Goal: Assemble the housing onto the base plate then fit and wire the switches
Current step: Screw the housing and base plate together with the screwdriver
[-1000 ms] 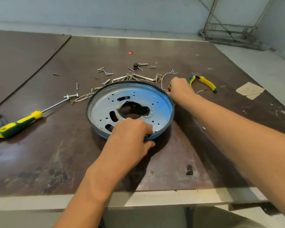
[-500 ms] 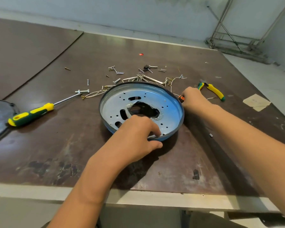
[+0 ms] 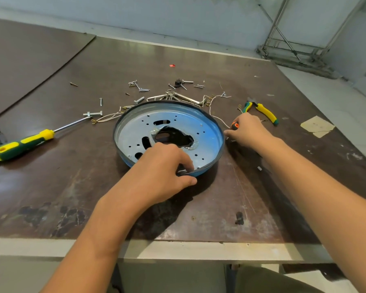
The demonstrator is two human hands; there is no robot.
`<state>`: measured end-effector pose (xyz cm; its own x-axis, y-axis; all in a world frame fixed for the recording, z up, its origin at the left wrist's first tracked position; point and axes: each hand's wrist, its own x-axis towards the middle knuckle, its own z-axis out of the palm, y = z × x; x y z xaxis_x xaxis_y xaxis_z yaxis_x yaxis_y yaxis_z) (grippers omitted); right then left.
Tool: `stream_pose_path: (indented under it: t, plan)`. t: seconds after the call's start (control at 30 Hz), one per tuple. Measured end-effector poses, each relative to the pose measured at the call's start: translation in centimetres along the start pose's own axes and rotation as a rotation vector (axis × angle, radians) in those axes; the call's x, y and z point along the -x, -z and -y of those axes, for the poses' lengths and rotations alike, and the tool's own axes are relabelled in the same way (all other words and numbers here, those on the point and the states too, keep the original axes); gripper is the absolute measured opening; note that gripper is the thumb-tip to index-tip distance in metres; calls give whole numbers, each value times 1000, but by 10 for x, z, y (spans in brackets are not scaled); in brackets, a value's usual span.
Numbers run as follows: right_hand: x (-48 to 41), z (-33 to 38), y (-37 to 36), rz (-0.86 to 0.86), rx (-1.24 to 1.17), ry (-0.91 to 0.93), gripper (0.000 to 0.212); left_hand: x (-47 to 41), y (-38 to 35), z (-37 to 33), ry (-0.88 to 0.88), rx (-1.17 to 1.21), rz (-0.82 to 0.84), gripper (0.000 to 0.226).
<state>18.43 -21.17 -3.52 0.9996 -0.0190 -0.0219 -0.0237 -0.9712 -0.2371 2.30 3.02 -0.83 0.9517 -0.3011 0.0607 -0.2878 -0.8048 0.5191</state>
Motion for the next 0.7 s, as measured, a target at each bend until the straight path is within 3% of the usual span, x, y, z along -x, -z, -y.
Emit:
stream_pose_path:
  t: [0.2,0.37,0.43,0.57,0.7]
  plan:
    - [-7,0,-3,-9,-53,-114,33,0,0,-1,-5,-17,15,32]
    - [2,7,-1,76,-46,-69,31,1,1,-2,-15,-52,33,34]
    - [13,9,11,11,-92,-22,33,2,0,-3,-21,-64,29,35]
    - [63,-2,44,-230,-587,-8,23,4,-2,-5,-39,-105,-8,41]
    - [131,3,44,-187,-904,92,21,2,-5,-3,-58,-123,-41,41]
